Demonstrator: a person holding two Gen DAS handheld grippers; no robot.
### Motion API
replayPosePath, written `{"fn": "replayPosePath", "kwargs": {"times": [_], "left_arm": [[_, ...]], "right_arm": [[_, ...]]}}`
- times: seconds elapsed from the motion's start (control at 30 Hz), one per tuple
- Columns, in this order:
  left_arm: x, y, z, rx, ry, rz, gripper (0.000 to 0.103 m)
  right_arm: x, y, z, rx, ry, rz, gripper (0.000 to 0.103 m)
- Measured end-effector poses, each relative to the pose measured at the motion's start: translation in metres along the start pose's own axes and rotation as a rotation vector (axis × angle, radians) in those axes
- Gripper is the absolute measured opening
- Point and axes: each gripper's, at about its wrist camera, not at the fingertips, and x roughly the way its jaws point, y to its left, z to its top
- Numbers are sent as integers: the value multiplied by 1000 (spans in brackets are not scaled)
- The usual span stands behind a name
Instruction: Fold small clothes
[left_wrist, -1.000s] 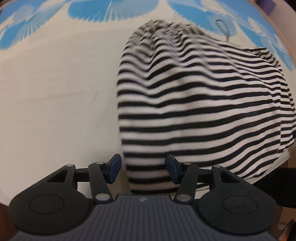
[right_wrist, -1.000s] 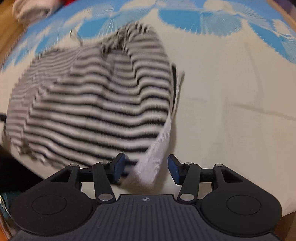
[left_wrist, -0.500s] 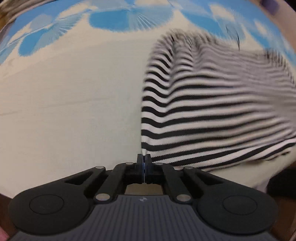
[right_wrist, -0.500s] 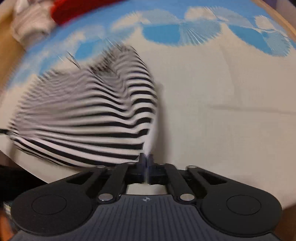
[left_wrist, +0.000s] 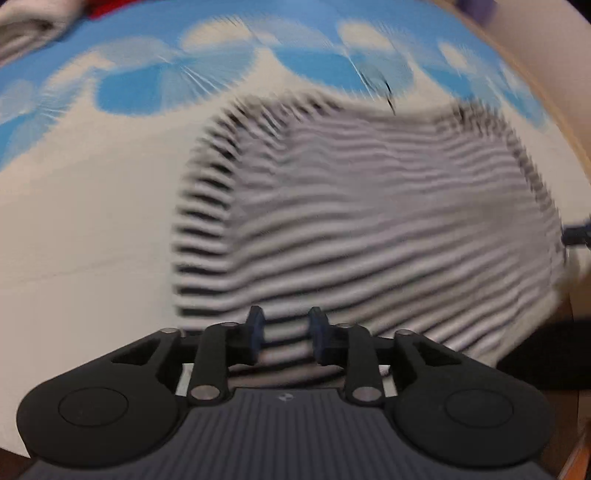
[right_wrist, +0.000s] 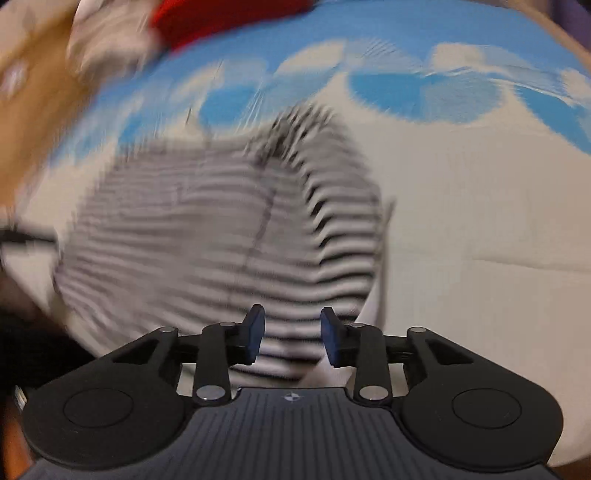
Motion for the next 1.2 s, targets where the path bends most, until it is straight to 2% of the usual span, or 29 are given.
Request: {"fn": "replayPosePath", "kwargs": {"times": [0.1,0.17,0.3,0.4,0.5,0.57,0.67,0.73,0.83,0.9,1.1,1.2], "left_arm": [[30,-13,-8,83,125,100,44],[25,-10,-5,52,117,103,45],[-9,-8,14,-30,-32,129,44],[-18,-17,38,-78,-131,125,44],[-8,-28,66,-134,-173,112,44],[6,-32,79,-165,-158,96,44],[43,-39,98,-145,-86,134,44],[64,-41,104,-127,-35,186,44],[83,-42,112,-132,-17,220,44],[88,-43,117,-135,-20,232,44],[89,-28,127,-196,-21,196,44],[81,-30,128,-186,-4,213,44]], "right_arm": [[30,16,-11,-113,144,-100,36],[30,21,-11,-138,150,-117,36],[4,27,6,-74,13,-120,36],[-14,39,23,-58,-142,-115,46],[-5,47,46,-49,-194,-95,46],[8,54,59,-48,-202,-81,46],[39,56,83,4,-164,-65,46],[64,53,91,46,-106,-98,47],[104,46,99,90,-4,-146,49],[124,45,103,78,23,-176,53],[132,47,113,69,24,-201,57],[117,49,112,78,-4,-215,56]]}}
